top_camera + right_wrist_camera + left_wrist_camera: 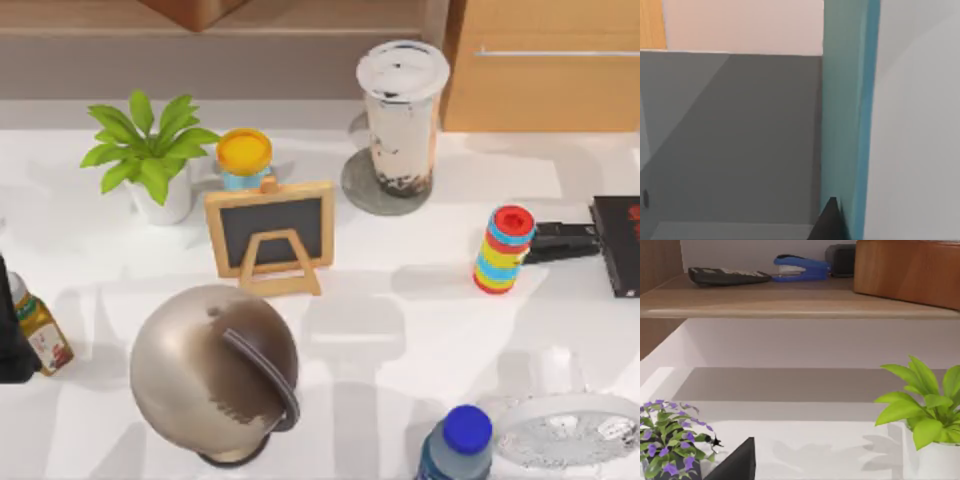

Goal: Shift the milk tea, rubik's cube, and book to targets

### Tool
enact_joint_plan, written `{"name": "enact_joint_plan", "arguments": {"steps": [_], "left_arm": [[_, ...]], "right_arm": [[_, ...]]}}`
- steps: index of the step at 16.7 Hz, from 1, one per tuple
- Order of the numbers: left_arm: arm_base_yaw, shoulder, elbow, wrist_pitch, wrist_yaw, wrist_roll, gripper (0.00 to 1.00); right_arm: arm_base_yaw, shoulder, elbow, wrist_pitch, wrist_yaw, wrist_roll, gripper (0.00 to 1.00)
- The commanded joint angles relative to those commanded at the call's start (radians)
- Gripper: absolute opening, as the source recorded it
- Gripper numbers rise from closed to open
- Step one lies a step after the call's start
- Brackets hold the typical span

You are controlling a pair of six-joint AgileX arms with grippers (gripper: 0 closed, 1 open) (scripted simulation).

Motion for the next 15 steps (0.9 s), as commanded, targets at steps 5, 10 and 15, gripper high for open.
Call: {"name": "enact_joint_plan", "arguments": {"steps": [5, 10, 15], "left_arm": [[0.0, 0.0, 0.0, 0.0, 0.0, 0.0, 1.0], [0.0, 0.0, 0.0, 0.0, 0.0, 0.0, 1.0], [0.0, 0.0, 0.0, 0.0, 0.0, 0.0, 1.0]], "right_arm": [[-0.008, -0.046, -0.029, -0.017, -0.009, 0.0, 0.0], [-0.006, -0.053, -0.034, -0.01, -0.006, 0.013, 0.0], [-0.077, -0.22, -0.2, 0.074, 0.047, 0.22, 0.0]]}}
